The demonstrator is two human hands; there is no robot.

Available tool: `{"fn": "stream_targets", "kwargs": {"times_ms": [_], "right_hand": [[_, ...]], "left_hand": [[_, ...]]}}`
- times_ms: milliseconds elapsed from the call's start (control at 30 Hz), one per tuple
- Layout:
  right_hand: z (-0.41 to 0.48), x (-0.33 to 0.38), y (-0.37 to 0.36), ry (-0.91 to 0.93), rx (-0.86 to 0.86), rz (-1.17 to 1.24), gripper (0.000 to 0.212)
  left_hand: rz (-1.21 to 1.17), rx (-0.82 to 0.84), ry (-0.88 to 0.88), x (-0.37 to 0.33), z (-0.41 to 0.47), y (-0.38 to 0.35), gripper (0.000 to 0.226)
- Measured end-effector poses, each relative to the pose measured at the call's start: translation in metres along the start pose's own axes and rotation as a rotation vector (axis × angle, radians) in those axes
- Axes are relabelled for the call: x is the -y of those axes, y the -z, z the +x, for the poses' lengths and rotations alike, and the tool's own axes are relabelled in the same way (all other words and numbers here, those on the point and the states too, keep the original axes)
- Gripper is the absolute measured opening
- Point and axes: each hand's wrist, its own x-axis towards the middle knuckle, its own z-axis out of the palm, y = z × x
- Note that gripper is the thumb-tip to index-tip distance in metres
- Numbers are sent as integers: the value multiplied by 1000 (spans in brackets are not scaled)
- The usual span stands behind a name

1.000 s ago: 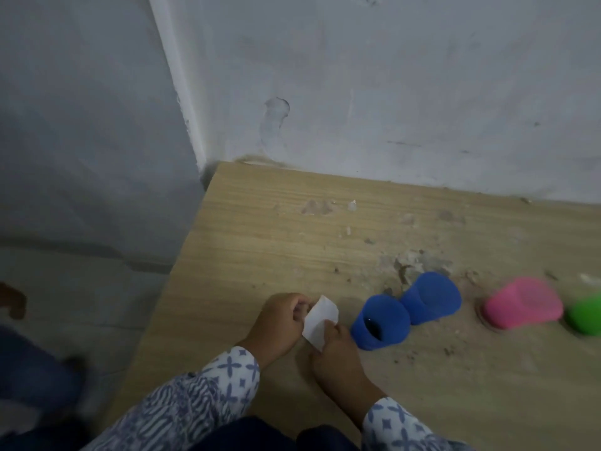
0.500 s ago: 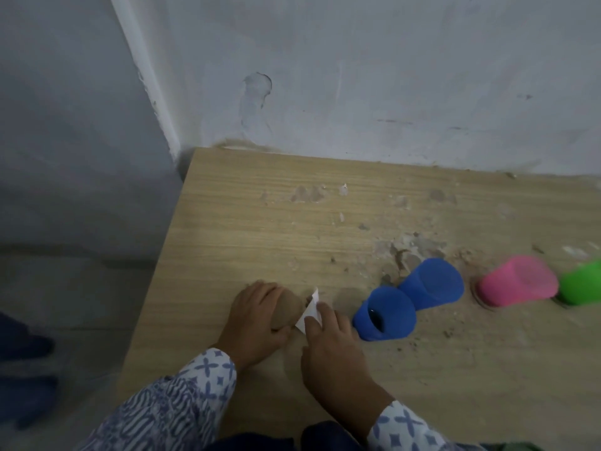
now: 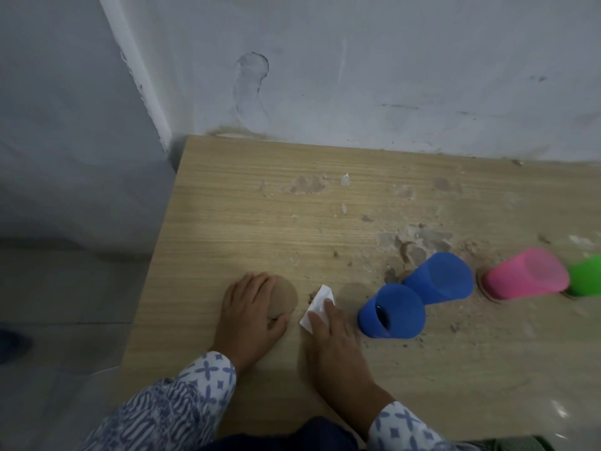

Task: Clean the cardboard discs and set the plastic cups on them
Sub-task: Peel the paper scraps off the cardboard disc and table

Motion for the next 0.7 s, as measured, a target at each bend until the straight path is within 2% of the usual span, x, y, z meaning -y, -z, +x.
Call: {"fn": "stream_targets", "kwargs": {"times_ms": [100,233,333,500,567,633,700], "right_hand": [[-1,-2,-7,24,16,-53,51],[15,-4,-22,29,-37,-101,71],[33,0,-15,49,-111,-105,57],[26,-2,-12,147,-5,-127,49],[15,-7,-13,172,-42,-88,43],[13,-7,-8,211,-174,-36,27],[18,-5,-1,190,-155,-3,37]], "left_hand": [[27,-8,-9,-1,0,-1,69],[50,-42,-16,-2,1,-2,68],[70,-43,-19,-2,1,-3,68],[82,-36,-8,-4,2,-2,67],[74,-43,-10,-3,2,-4,67],[71,-47,-10,-3,2,-4,68],[76,-50,-16,-3,3,-3,68]]}}
